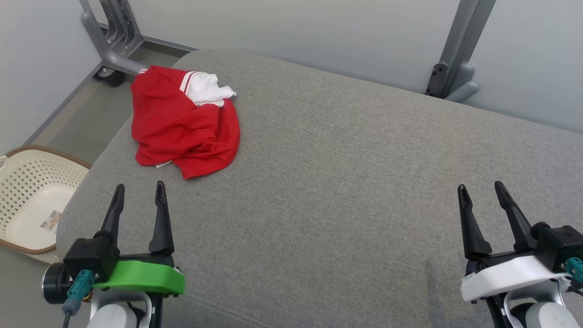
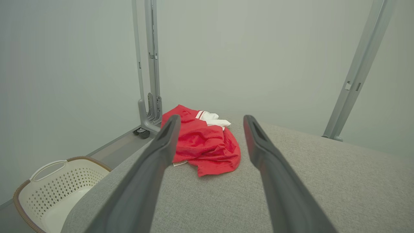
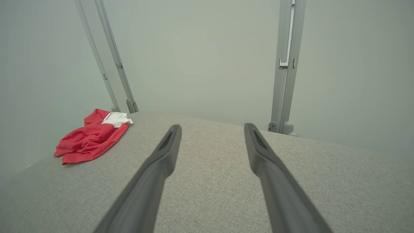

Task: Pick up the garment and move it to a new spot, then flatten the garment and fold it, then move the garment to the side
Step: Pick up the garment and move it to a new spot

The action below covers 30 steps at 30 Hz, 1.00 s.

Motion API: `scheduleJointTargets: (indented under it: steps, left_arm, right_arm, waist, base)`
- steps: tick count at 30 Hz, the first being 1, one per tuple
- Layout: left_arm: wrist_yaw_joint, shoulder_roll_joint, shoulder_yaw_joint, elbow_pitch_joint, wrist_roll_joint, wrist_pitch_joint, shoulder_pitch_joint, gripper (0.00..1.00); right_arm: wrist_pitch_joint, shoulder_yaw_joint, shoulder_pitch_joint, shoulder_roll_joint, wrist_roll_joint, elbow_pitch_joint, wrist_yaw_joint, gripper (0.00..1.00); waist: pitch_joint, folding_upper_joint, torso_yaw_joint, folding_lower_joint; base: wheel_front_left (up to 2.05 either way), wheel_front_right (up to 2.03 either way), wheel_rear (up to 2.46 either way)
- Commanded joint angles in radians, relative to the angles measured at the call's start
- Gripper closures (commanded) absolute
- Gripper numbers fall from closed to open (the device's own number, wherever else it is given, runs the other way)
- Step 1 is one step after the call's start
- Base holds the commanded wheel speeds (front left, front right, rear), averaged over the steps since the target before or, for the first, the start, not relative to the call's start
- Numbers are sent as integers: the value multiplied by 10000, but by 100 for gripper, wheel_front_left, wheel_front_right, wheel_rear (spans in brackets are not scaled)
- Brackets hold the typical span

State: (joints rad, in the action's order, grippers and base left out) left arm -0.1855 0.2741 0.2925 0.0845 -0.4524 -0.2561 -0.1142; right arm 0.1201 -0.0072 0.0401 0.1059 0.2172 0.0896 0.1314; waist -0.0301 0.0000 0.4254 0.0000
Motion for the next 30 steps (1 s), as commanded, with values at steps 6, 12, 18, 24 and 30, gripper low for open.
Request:
scheduleJointTargets:
  steps: [6, 12, 18, 24, 30]
  left_arm:
    - [65, -151, -1, 50, 150, -61, -375, 0]
    - [26, -331, -183, -45, 234, -77, -963, 0]
    - [154, -171, -359, 291, 560, 33, -2646, 0]
    - [629, 20, -759, 2085, 109, 363, -4887, 0]
    - [1553, 73, -1212, 5347, -716, 319, -6572, 0]
  right_arm:
    - [-113, -85, -124, 109, -59, 175, -14, 0]
    - [-258, 12, -345, 228, -88, 398, -14, 0]
    - [-610, 194, -917, 588, -170, 888, -14, 0]
    - [-943, 712, -1808, 1124, -179, 1313, -14, 0]
    - [-800, 908, -2508, 1234, -30, 1283, -14, 0]
  waist:
    - [-237, 0, -19, 0]
    - [-675, 0, -166, 0]
    - [-1843, 0, -653, 0]
    - [-3353, 0, -1455, 0]
    - [-4430, 0, -2259, 0]
  base:
    - [0, 0, 0]
    - [0, 0, 0]
    - [0, 0, 0]
    - [0, 0, 0]
    - [0, 0, 0]
